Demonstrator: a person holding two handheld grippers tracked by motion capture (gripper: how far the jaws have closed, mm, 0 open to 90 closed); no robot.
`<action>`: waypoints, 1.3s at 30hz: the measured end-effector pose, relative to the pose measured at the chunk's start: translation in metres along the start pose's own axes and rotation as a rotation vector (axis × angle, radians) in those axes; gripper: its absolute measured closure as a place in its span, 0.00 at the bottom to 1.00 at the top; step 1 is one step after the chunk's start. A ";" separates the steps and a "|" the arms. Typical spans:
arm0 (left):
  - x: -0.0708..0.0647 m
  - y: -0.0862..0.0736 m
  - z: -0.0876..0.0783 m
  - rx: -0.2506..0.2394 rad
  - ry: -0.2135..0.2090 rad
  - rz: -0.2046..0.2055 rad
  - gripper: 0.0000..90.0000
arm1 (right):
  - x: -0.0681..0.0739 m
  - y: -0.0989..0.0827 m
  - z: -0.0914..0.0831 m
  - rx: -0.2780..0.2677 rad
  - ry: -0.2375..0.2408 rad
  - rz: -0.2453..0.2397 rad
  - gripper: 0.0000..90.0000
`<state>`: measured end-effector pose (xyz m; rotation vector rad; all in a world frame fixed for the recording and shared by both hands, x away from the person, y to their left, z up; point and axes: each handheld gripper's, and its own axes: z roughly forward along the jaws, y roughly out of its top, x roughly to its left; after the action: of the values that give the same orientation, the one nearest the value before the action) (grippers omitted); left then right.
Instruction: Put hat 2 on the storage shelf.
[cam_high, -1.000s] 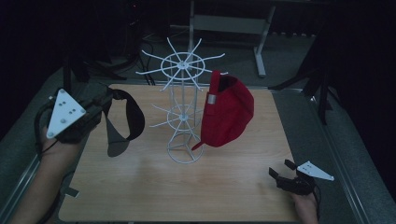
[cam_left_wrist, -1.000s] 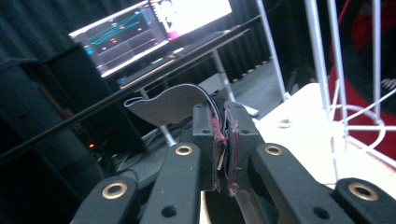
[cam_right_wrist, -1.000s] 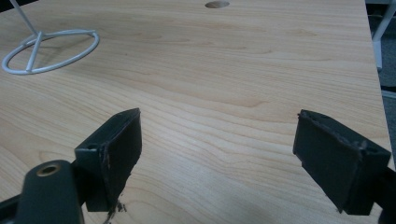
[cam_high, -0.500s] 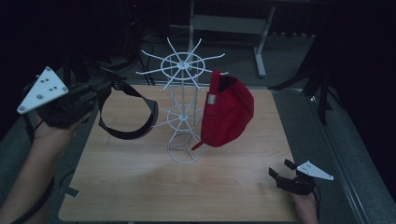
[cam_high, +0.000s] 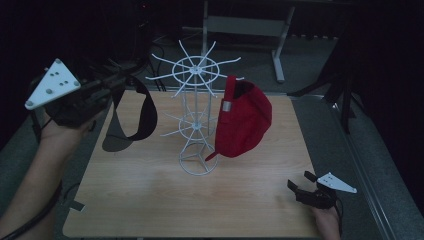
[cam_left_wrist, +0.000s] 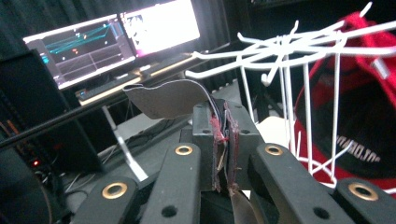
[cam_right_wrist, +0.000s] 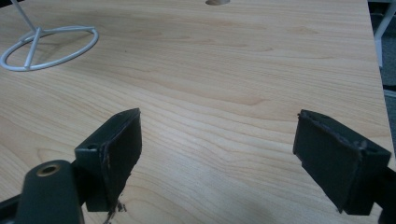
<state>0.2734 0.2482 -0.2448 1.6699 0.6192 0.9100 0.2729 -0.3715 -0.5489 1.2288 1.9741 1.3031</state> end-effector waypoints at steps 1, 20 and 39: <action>0.001 0.003 0.000 -0.008 -0.009 -0.006 0.94 | 0.000 0.000 0.000 0.000 0.001 -0.001 0.17; -0.018 0.036 0.017 -0.064 -0.104 0.009 0.94 | -0.001 0.000 0.000 0.002 -0.002 -0.001 0.17; -0.041 0.011 0.027 -0.035 -0.160 0.001 0.94 | -0.001 -0.001 0.000 0.005 -0.004 0.001 0.17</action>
<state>0.2715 0.1979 -0.2485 1.6925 0.4913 0.7752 0.2733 -0.3726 -0.5496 1.2340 1.9758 1.2957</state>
